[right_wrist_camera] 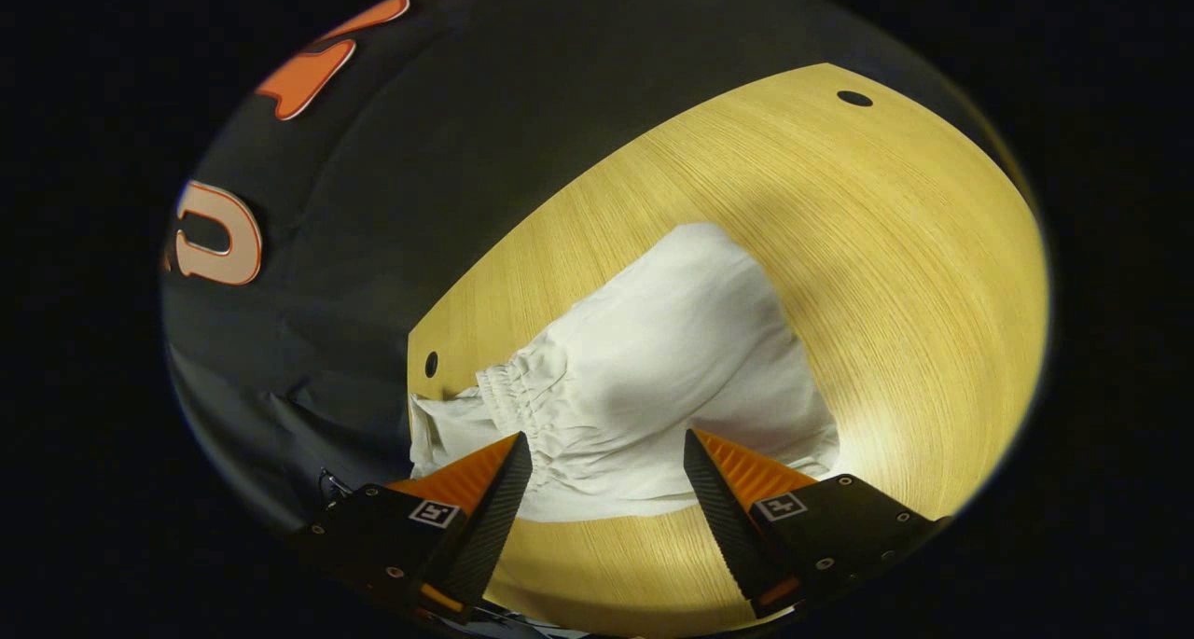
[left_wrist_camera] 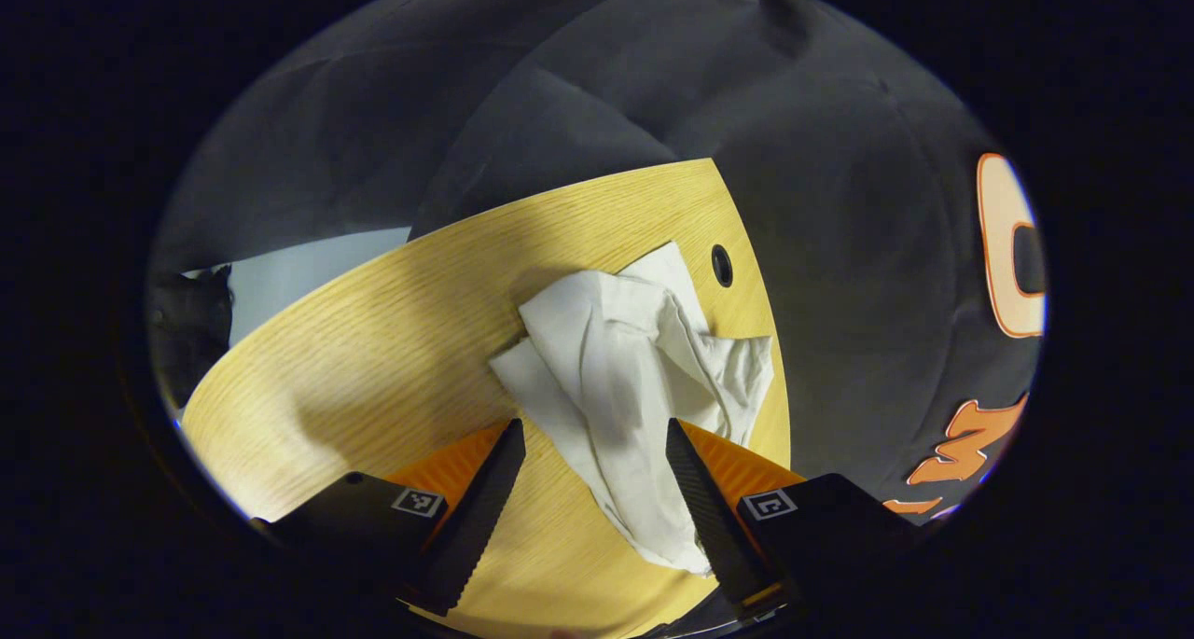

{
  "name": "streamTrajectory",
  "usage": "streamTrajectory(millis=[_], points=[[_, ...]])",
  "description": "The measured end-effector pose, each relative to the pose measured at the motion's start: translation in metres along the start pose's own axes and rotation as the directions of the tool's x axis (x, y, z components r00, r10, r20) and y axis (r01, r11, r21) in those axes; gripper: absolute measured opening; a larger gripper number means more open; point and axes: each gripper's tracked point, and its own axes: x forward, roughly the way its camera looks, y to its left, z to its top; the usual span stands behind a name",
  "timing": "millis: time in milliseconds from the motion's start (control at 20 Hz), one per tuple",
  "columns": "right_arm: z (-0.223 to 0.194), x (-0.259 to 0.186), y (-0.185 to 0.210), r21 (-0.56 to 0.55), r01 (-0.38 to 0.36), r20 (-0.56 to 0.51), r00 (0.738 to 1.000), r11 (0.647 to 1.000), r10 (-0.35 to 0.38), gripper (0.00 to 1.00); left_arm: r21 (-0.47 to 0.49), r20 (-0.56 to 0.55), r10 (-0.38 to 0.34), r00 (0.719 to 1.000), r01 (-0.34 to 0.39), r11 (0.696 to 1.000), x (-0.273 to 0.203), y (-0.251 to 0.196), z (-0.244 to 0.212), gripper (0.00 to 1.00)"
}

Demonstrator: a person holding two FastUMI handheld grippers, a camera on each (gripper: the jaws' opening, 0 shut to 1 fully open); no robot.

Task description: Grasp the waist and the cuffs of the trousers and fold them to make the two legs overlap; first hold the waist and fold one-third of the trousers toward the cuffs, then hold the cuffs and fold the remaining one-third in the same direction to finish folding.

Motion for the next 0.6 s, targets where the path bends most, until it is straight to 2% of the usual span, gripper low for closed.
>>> streamTrajectory(millis=[100,250,350,400,500,550,600], points=[[0.002,0.000,-0.003,0.010,0.003,-0.003,1.000,1.000,-0.003,0.98,-0.025,0.000,-0.018,1.000,0.018,1.000,0.019,-0.010,0.005,1.00],[0.005,0.000,-0.005,0.025,0.000,-0.008,1.000,1.000,0.001,0.99,-0.031,0.002,-0.049,0.999,0.049,0.998,0.024,-0.018,0.010,1.00],[0.006,-0.001,-0.005,0.038,-0.008,-0.007,1.000,0.999,0.008,0.99,-0.021,-0.002,-0.015,1.000,0.015,1.000,0.032,-0.011,0.011,0.97],[0.007,-0.002,-0.004,0.043,-0.012,-0.006,1.000,0.999,0.013,0.98,-0.020,-0.004,0.017,1.000,-0.017,1.000,0.041,-0.004,0.011,0.76],[0.009,-0.005,-0.005,0.042,-0.013,-0.003,1.000,0.999,0.013,0.98,-0.030,-0.014,0.013,1.000,-0.014,0.999,0.049,-0.004,0.013,0.34],[0.010,-0.005,-0.006,0.039,-0.012,-0.003,1.000,0.999,0.012,0.99,-0.037,-0.018,0.017,1.000,-0.017,0.999,0.049,-0.002,0.014,0.29],[0.010,-0.006,-0.006,0.038,-0.011,-0.002,1.000,0.999,0.011,0.98,-0.039,-0.012,0.015,1.000,-0.015,0.999,0.043,-0.004,0.019,0.14]])
